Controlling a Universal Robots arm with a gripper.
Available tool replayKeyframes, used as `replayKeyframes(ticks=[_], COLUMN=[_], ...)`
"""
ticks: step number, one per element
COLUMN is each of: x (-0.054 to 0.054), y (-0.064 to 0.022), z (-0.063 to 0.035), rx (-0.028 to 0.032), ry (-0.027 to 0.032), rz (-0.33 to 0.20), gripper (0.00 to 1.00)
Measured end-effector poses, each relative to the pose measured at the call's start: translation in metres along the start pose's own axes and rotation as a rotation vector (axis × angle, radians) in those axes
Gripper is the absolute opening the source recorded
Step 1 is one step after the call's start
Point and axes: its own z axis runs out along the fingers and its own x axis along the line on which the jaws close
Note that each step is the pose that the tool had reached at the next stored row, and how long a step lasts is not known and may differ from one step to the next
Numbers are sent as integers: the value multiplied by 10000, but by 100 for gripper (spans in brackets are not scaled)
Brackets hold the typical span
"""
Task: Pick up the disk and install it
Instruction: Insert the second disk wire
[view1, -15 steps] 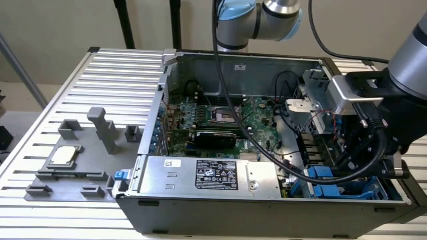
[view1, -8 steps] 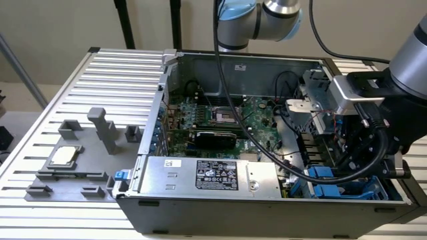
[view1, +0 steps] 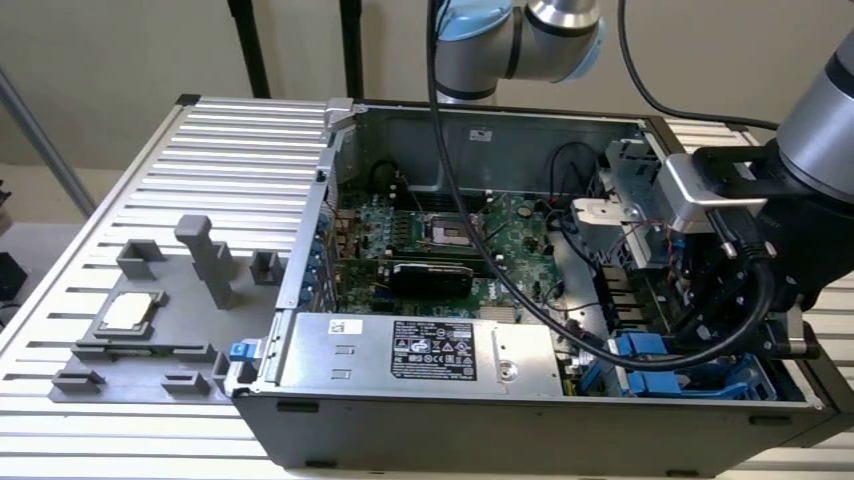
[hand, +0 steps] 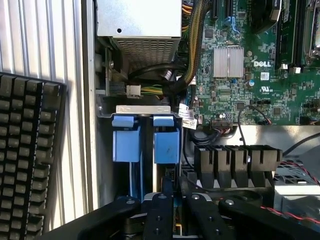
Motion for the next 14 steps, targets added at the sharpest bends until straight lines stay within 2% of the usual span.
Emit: replayKeyframes(ticks=[2,5,6,7,9,14], x=[1,0,0,-1,-2,0], y=[1,-1,-1,2,23,217], z=[31,29,-2,-40,-93,-148], rx=[1,-2,-5,-5,-6,-6], ry=[12,-33,-19,-1,-7,-6], rz=[0,-1,-1,0,0,1], gripper=[16,18,24,24,24,24])
